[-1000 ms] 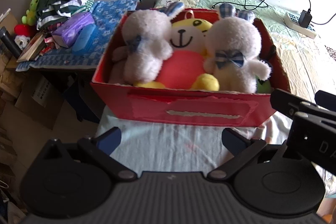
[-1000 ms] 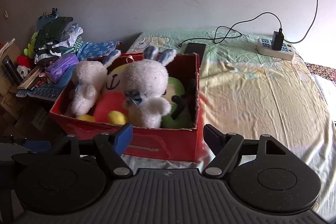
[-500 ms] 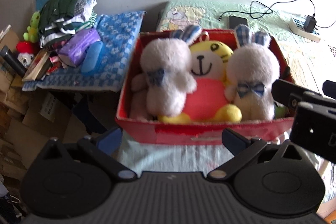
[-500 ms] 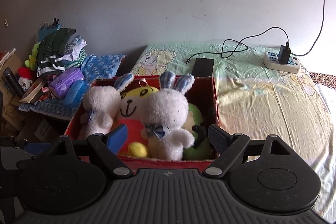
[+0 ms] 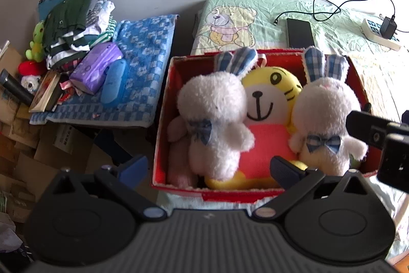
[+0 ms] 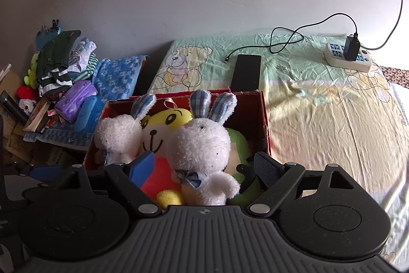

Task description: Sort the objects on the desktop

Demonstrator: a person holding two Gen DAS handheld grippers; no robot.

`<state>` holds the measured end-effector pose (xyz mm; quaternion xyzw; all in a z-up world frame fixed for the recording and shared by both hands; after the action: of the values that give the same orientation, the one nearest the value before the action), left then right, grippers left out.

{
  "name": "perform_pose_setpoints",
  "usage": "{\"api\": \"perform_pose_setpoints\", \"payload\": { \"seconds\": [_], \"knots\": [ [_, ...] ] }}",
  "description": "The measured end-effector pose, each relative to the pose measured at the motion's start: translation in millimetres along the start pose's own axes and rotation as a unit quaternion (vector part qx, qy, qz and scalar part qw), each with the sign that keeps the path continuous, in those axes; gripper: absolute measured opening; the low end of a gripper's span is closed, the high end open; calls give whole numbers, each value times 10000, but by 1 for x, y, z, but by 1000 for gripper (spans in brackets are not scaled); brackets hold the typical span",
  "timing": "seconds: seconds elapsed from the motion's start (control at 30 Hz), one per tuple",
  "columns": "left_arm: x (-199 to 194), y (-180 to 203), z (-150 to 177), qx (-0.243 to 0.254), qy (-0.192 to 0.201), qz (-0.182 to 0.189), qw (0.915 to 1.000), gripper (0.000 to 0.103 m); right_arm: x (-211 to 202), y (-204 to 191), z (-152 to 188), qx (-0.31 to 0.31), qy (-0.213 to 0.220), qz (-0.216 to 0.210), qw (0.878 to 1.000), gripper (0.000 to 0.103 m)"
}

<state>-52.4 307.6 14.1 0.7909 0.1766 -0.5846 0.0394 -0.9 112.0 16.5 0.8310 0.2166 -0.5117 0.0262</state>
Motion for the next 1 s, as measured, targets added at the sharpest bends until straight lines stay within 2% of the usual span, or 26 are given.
{"api": "perform_pose_setpoints", "payload": {
  "seconds": [0.17, 0.37, 0.53, 0.77, 1.0],
  "knots": [
    [-2, -2, -18, 152, 4, -154, 9998, 102, 10, 3, -13, 211, -484, -185, 9984, 87],
    [-7, -6, -38, 303, 74, -328, 9990, 102, 11, 4, -31, 220, -817, -94, 9964, 87],
    [-3, -11, -49, 236, -100, -126, 9996, 102, 20, -4, -36, 195, -967, -16, 9951, 87],
    [11, -8, -28, 172, -283, 166, 9993, 102, 19, -4, -26, 30, -1118, -10, 9937, 84],
    [18, -1, -2, 407, -475, 317, 9975, 100, 16, 2, -10, 24, -1266, -60, 9919, 84]
  ]
}}
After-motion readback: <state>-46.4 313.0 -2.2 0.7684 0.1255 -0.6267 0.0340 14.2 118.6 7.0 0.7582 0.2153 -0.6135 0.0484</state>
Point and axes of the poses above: each gripper's, at about its wrist camera, not at the fingertips, and x roughly the way its jaws point, y to its right, z to its underside, the point moved 7 cm from there along x, roughly the way its jaws point, and after that the axes turned 10 degrees about -y, right-handed, at the moved point
